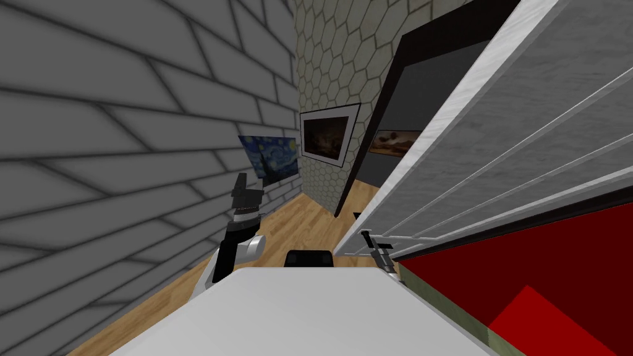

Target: Pull the door open

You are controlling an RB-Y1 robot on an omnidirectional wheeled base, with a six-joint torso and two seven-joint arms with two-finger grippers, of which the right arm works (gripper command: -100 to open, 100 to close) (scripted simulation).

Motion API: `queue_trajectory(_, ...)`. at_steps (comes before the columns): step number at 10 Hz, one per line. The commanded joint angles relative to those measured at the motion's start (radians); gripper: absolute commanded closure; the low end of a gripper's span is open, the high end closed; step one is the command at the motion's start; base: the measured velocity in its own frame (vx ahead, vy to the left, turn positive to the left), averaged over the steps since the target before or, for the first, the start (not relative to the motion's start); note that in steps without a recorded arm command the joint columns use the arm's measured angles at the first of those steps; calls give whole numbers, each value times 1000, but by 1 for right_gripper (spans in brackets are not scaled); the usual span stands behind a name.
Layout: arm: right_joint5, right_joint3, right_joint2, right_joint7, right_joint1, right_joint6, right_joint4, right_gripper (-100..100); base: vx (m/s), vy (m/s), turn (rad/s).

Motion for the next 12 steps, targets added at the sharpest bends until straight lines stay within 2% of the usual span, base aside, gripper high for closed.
queue_trajectory(1,2,1,-3,-3,-1,-11,10,100,-135,-10,155)
queue_trajectory(8,8,7,-18,-17,-8,-60,54,100,-211,-66,163)
queue_trajectory(12,12,10,-26,-24,-11,-86,77,100,-214,-35,140)
